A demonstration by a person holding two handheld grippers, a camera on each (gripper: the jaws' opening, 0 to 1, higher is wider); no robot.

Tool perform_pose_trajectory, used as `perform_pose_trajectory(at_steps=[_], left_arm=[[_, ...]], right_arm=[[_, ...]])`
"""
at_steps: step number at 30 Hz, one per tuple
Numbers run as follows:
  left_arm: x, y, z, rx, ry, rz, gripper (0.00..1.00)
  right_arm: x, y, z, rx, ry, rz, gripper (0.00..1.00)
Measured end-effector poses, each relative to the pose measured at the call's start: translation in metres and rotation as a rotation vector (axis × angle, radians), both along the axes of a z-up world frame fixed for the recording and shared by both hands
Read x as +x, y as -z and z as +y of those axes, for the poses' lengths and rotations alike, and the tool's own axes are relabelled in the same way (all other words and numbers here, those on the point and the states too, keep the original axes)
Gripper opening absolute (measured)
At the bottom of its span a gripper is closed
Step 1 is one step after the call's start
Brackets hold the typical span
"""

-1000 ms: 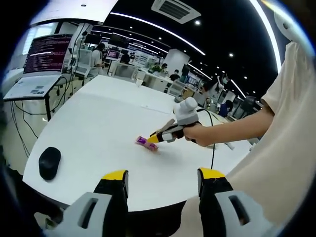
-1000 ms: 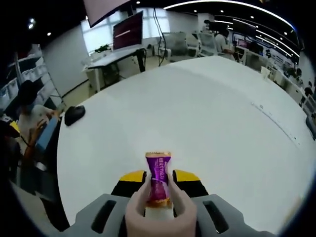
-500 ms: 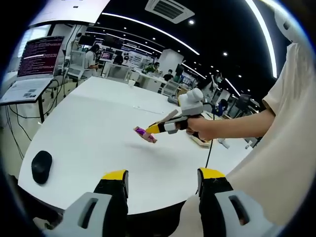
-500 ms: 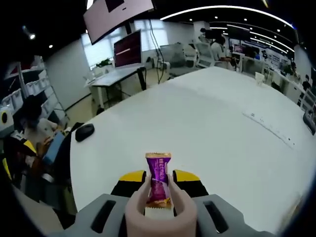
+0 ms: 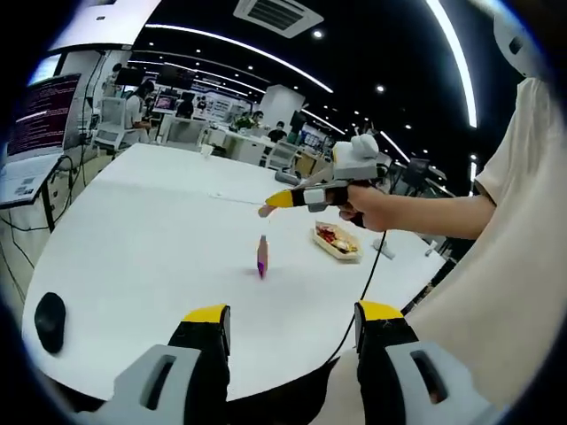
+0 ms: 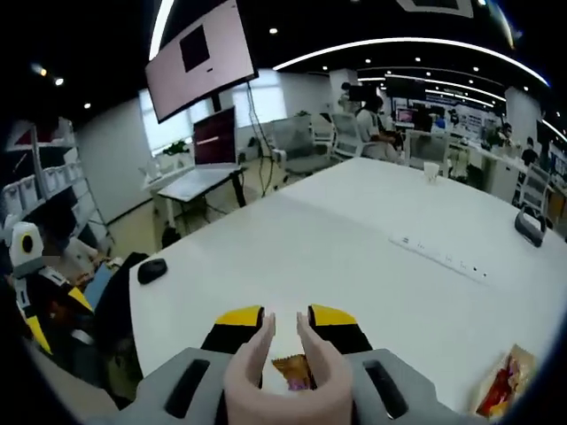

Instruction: Place the target food into the container with the food tongs after gripping and lifting it, then release it inside without dropping or visibly crushing the food.

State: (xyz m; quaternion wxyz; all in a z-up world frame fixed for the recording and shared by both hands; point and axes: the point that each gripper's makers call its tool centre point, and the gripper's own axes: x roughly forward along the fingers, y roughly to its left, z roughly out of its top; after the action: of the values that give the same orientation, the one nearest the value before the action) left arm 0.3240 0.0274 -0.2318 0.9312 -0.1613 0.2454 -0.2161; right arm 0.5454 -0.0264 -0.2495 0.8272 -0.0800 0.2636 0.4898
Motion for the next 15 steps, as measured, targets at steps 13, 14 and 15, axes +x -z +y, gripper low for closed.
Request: perform_pose_trajectory(at_steps=[13,14,15], left_arm=[[-0.007,0.000,-0.019,0.002,0.013,0.003,0.56],[-0.009,0.000,-0.019,0.002,0.010,0.006,0.56],[-0.011,0.001,-0.019,0.003,0.008,0.009,0.56]], right_arm=[[-0.014,0.059,-0.044,-0.187,-0.083,0.009,0.22],[-0.015,0.068,-0.046,-0.220,-0.104,0.002,0.22],[-0.017,0.075,-0.049,-0.242,-0.115,0.005,0.22]])
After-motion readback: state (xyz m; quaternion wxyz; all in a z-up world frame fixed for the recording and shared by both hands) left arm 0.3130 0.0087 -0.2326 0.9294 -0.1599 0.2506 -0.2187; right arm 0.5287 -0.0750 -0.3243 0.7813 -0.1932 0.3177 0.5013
